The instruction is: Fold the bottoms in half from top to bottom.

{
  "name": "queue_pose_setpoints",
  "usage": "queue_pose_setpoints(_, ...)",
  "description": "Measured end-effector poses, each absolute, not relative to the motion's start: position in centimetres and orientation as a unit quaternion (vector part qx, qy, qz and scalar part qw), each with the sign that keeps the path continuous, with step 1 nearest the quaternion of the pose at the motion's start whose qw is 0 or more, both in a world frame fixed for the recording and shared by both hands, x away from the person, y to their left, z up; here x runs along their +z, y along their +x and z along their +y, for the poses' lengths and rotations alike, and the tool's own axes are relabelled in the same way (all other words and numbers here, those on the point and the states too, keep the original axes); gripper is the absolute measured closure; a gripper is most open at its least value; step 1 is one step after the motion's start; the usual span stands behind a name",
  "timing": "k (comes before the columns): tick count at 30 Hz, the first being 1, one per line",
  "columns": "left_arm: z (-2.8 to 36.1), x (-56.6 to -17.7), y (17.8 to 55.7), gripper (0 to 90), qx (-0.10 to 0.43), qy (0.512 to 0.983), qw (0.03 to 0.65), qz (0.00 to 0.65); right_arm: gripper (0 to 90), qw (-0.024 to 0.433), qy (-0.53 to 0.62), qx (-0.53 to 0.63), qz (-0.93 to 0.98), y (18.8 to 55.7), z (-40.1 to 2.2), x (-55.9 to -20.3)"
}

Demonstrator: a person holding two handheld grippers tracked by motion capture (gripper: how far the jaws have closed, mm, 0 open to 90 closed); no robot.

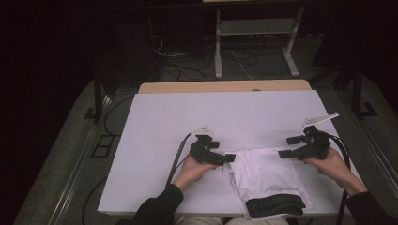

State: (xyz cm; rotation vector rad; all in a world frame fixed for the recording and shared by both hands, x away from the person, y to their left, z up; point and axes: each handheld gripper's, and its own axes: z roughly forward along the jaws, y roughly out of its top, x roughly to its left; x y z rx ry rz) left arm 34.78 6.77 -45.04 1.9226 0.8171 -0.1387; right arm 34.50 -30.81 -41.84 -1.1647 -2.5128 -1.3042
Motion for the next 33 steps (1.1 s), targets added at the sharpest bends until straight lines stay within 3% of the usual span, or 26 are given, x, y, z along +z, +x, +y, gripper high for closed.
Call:
queue_pose_setpoints(10,5.9,-45.3,34.9,1.8,-0.078,0.812,0.47,0.337,13.5,0.034,-0.416,-0.407,-0.812,36.2,-32.6,-43.5)
queue_pose_setpoints(18,5.8,-45.6,35.2,14.8,-0.099,0.813,0.461,0.343,26.8,0.042,-0.42,-0.402,-0.812,36.9,-33.3,-44.5)
queue_pose_setpoints(26,5.6,-45.9,35.2,40.2,-0.109,0.814,0.453,0.347,39.0,0.036,-0.412,-0.384,-0.825,37.2,-32.5,-45.0)
queue_pose_setpoints(33,5.5,-45.7,35.2,62.9,-0.107,0.812,0.459,0.344,66.3,0.039,-0.412,-0.373,-0.83,37.1,-31.9,-45.1)
